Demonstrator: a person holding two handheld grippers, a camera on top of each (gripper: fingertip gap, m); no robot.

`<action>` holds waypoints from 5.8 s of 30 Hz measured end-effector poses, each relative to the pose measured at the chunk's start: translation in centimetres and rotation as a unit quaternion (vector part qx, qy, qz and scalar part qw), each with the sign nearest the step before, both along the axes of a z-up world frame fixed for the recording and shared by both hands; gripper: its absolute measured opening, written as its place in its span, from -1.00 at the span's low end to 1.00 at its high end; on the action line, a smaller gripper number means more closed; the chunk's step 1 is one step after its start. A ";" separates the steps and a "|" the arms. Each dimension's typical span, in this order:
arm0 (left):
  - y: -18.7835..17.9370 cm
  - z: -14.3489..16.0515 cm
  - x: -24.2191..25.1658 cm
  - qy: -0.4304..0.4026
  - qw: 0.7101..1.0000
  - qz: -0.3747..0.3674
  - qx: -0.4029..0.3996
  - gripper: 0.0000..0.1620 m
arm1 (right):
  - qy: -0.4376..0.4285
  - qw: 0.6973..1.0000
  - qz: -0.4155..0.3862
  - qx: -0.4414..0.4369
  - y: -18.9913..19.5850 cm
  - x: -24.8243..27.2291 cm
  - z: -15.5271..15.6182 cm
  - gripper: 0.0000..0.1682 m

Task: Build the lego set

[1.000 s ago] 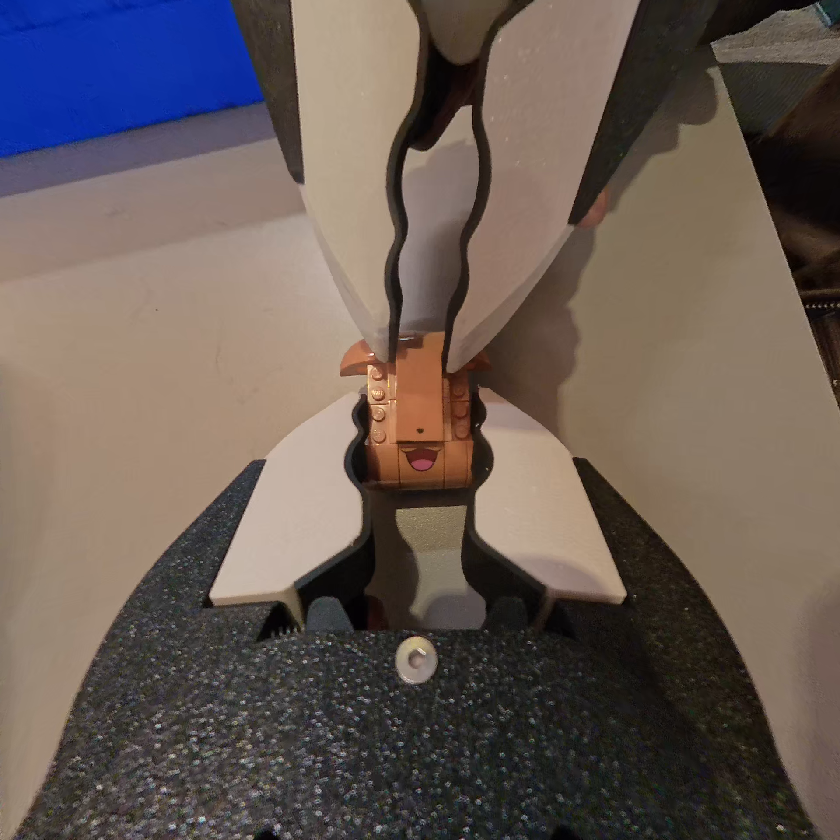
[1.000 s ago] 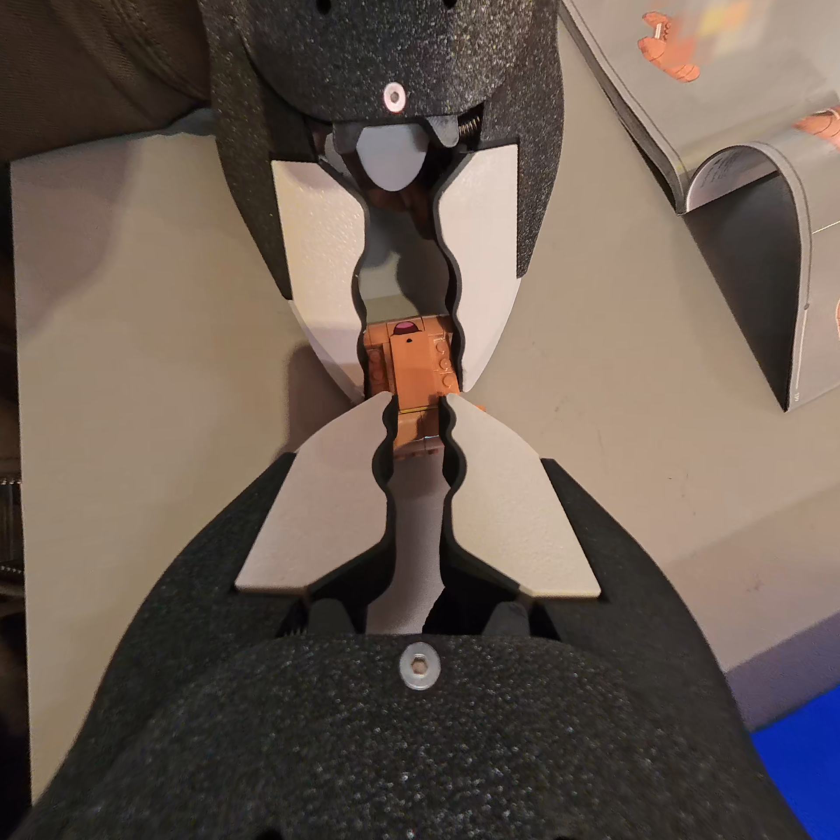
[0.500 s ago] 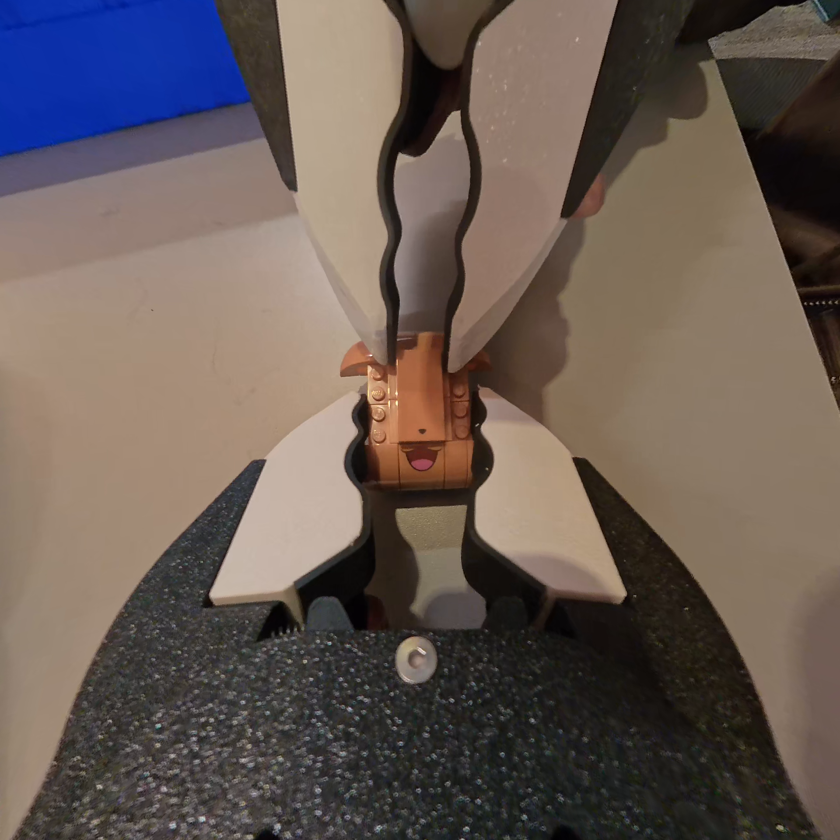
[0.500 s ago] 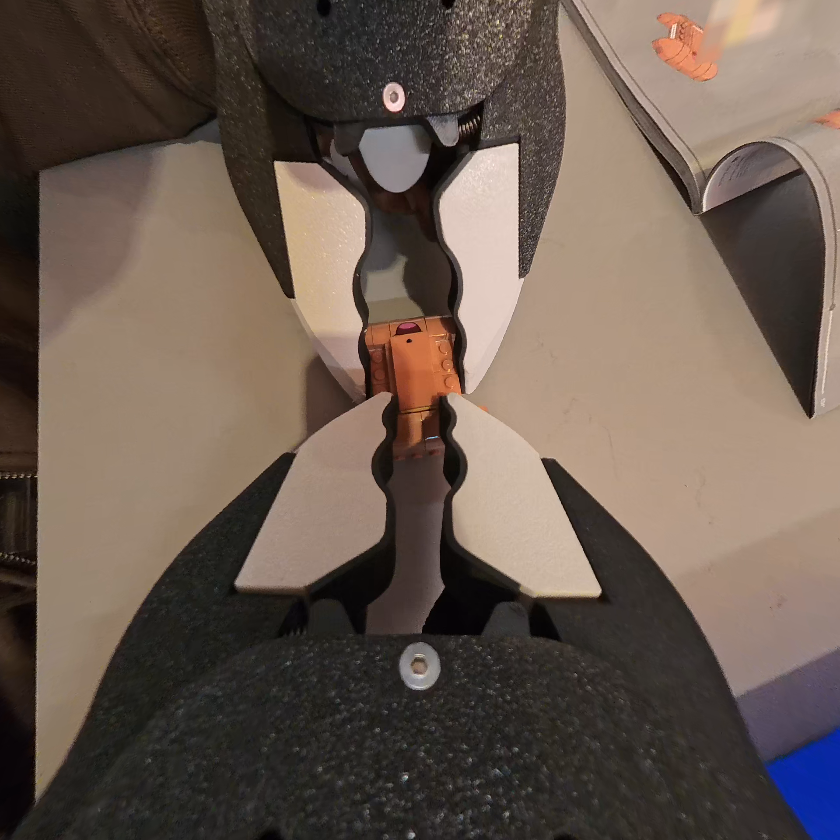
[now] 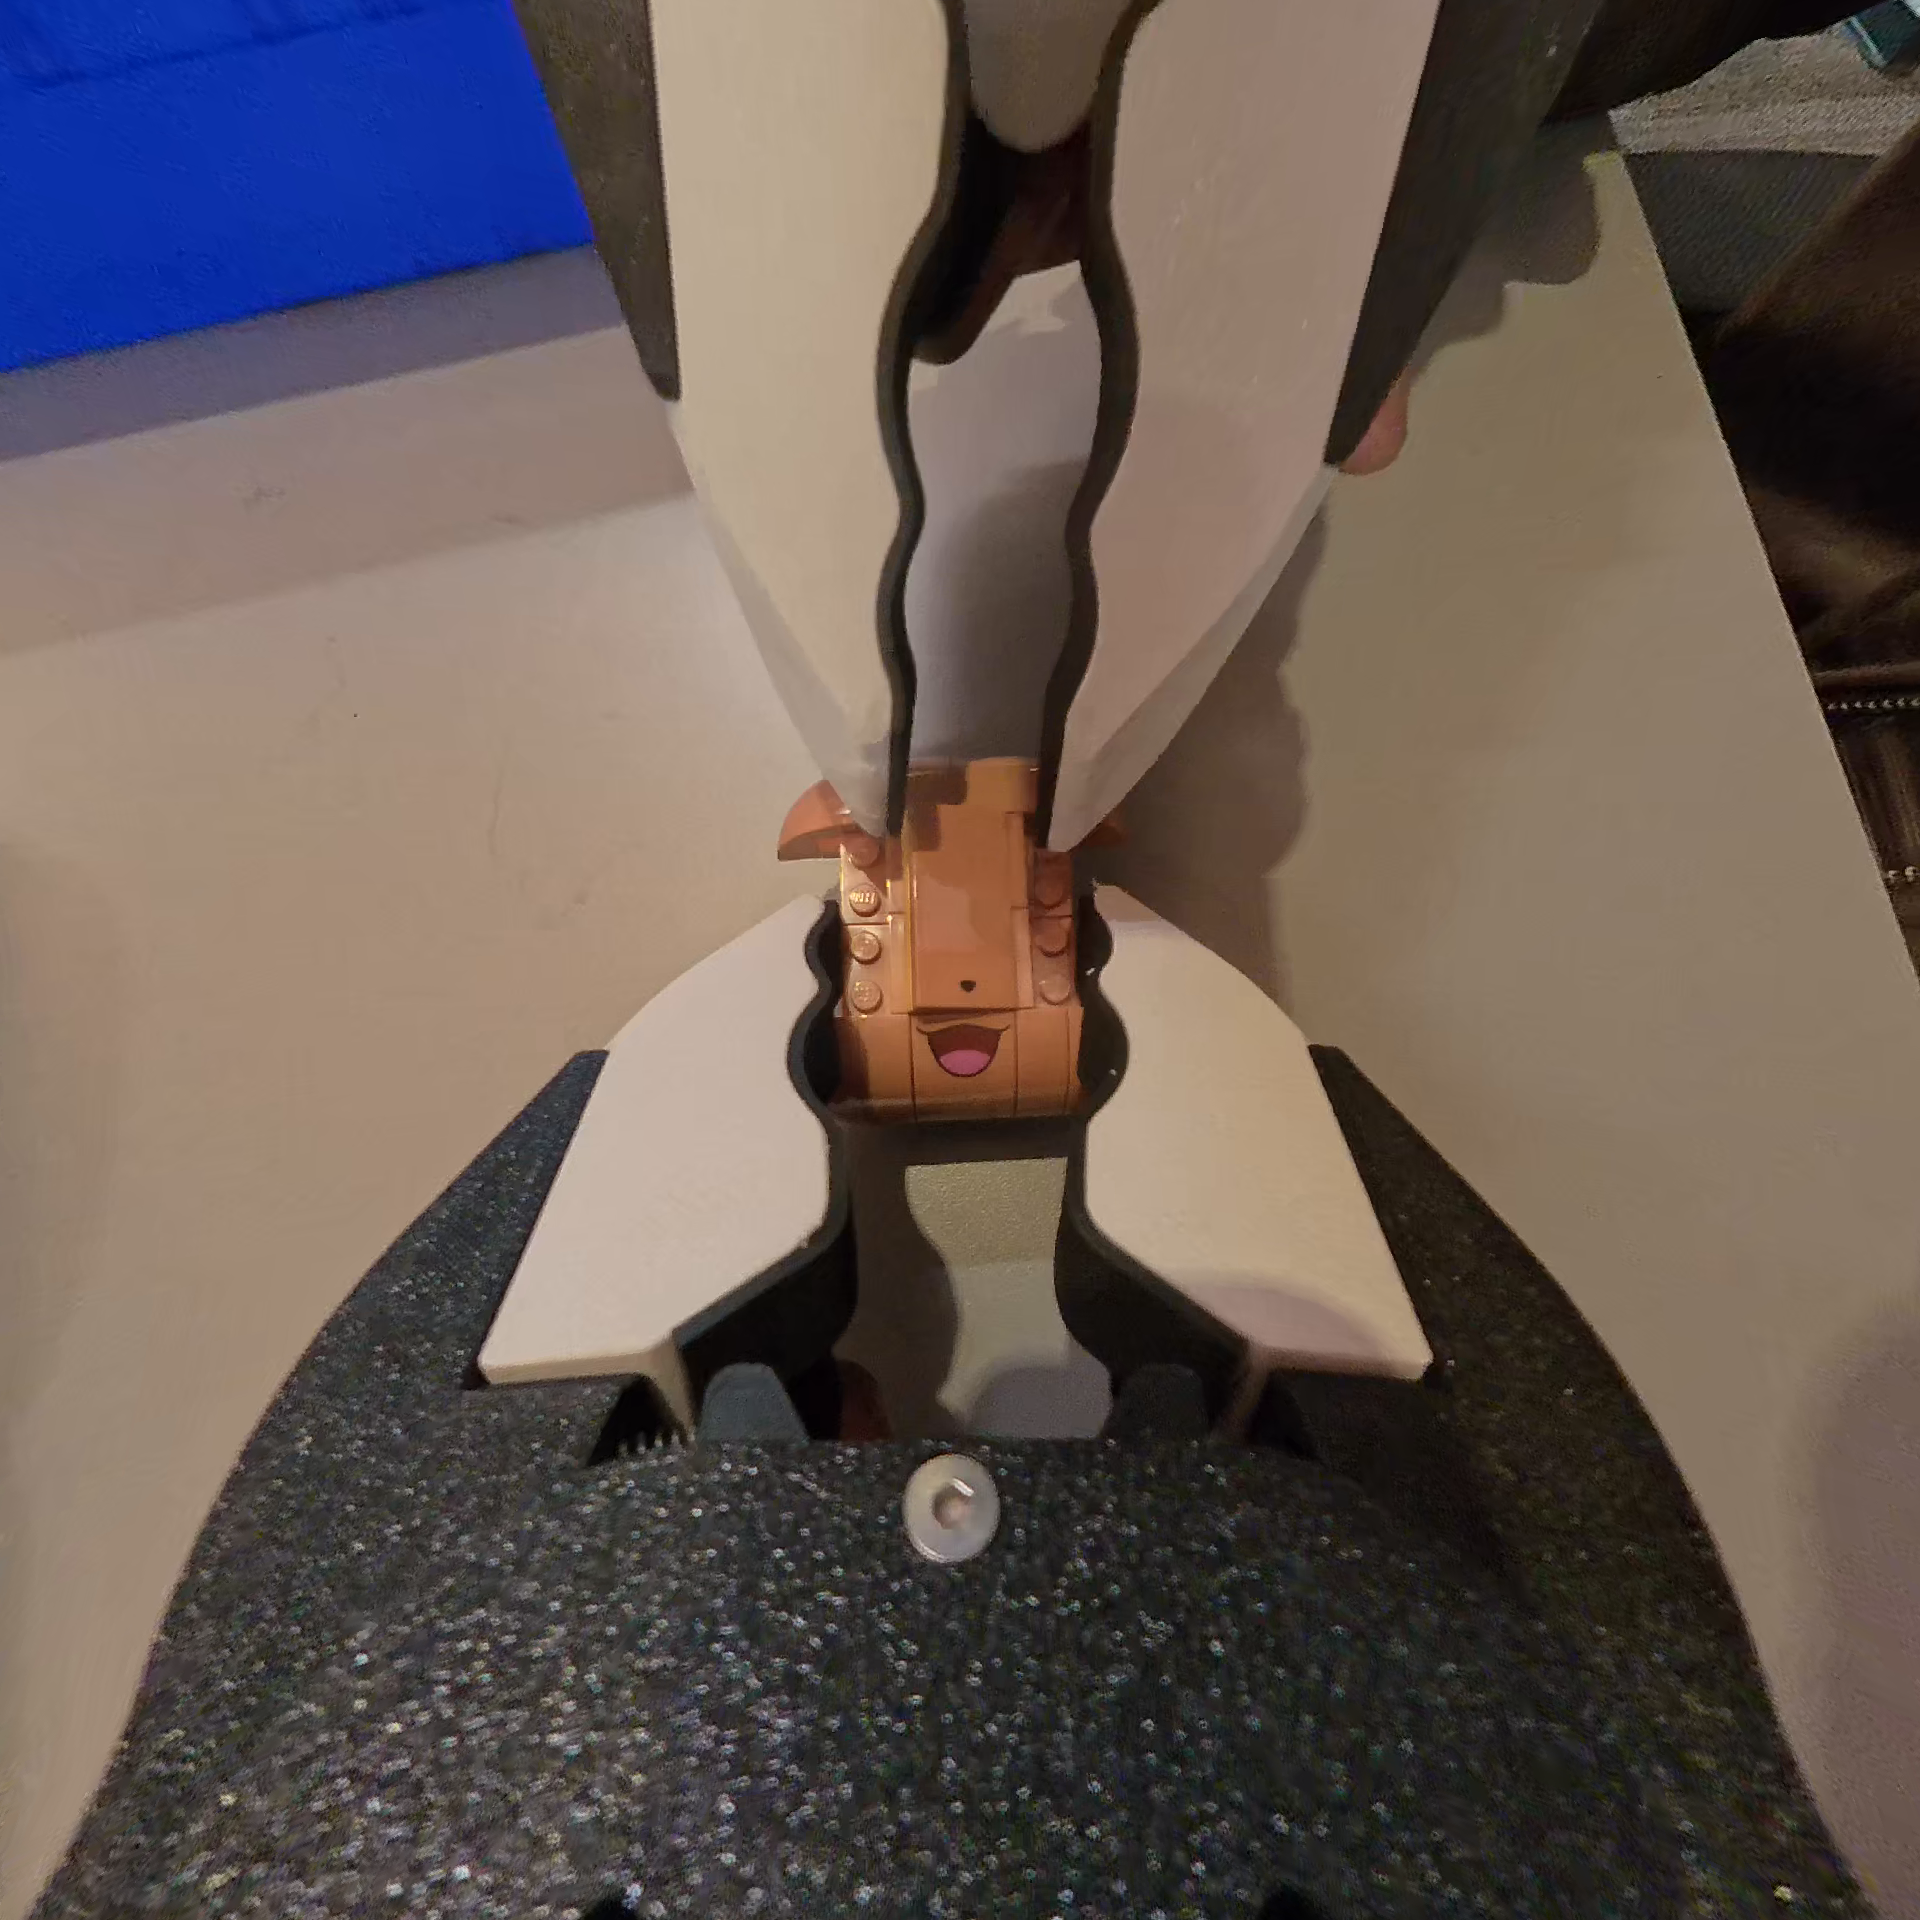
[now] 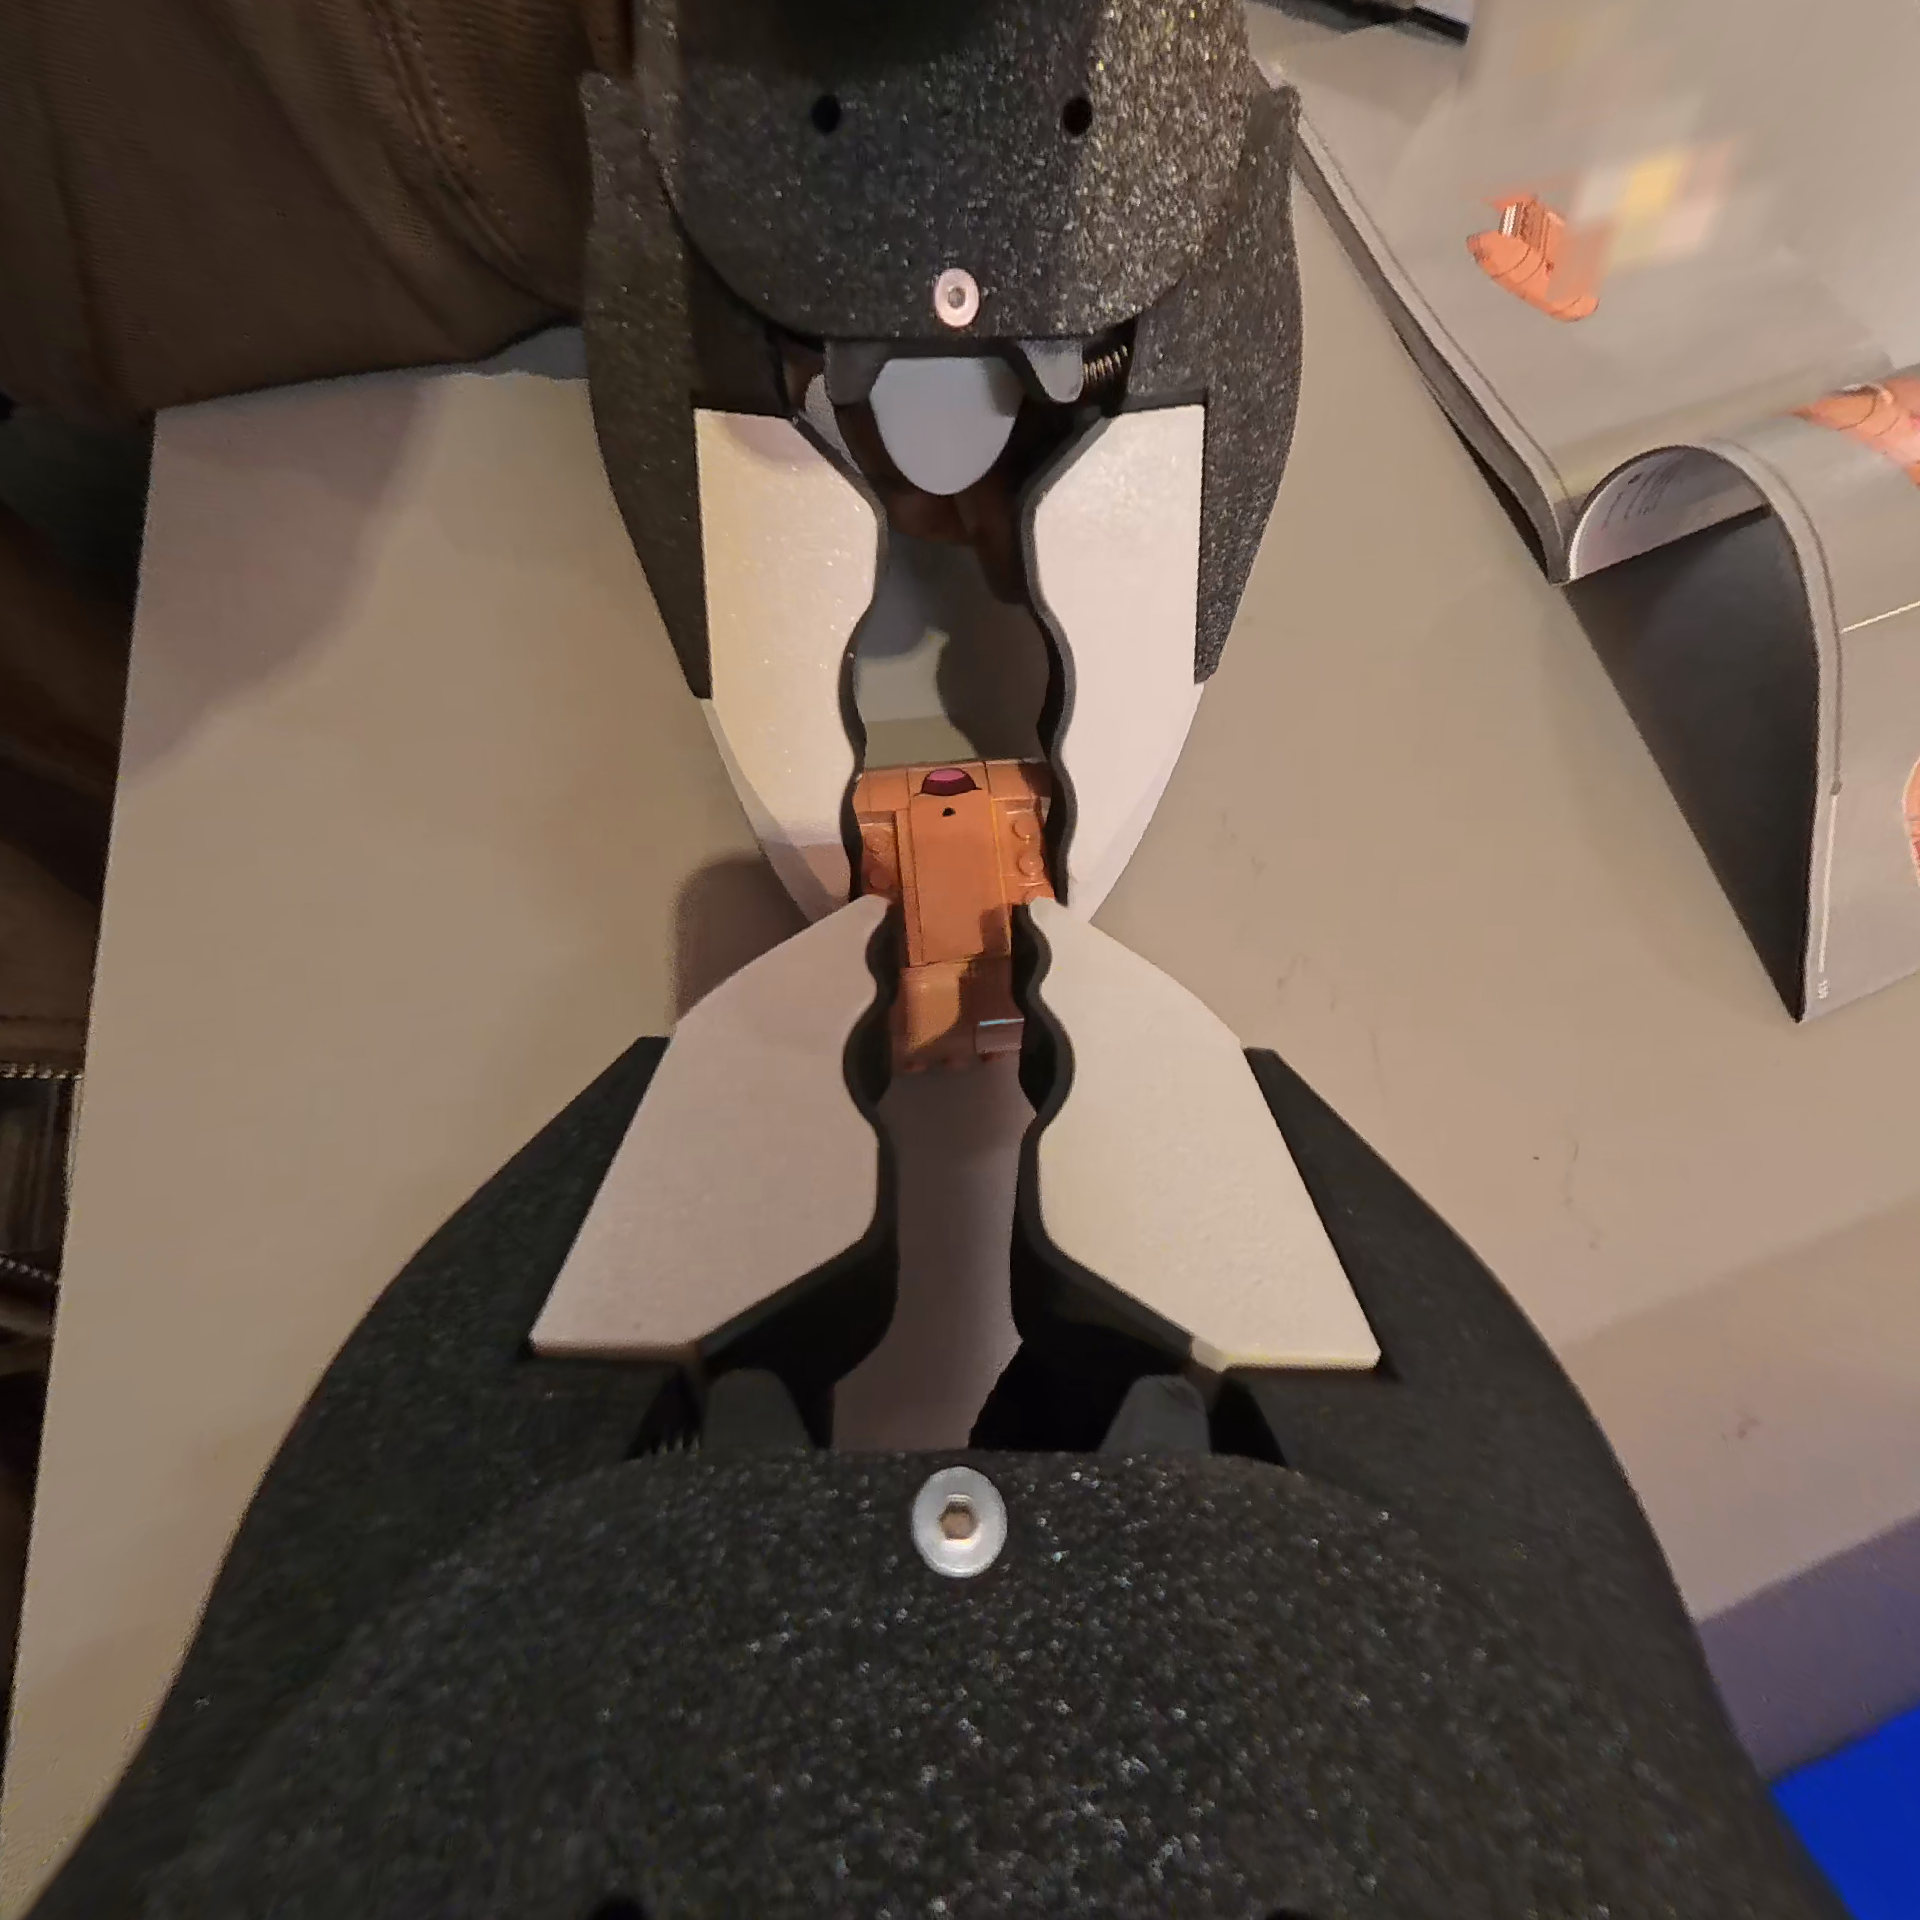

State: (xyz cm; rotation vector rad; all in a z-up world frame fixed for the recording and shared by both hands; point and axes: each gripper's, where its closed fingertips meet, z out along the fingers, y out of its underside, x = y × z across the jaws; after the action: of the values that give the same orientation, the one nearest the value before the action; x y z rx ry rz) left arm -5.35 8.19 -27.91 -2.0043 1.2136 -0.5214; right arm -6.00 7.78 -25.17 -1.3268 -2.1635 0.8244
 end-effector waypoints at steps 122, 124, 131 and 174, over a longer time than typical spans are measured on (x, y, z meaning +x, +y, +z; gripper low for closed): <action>1.1 -1.2 0.8 0.074 0.996 0.024 0.047 -0.47 | -0.029 0.980 -0.195 -0.014 -2.0 8.9 -4.8 -0.77; 1.2 -1.2 0.8 0.072 0.996 0.026 0.047 -0.47 | -0.037 0.984 -0.175 -0.023 -1.7 8.9 -4.8 -0.79; 1.0 -1.4 0.6 0.063 0.997 0.021 0.033 -0.47 | -0.018 0.995 -0.091 -0.045 0.3 7.6 -3.5 -0.80; 0.9 0.0 1.5 0.009 0.999 0.014 0.037 -0.47 | -0.083 0.984 0.154 -0.040 0.7 1.2 0.1 -0.80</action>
State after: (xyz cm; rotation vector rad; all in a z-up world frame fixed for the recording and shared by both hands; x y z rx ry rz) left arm -3.84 9.05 -27.87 -1.9644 1.1973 -0.4392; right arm -4.85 8.46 -25.06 -1.1493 -2.5353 0.9534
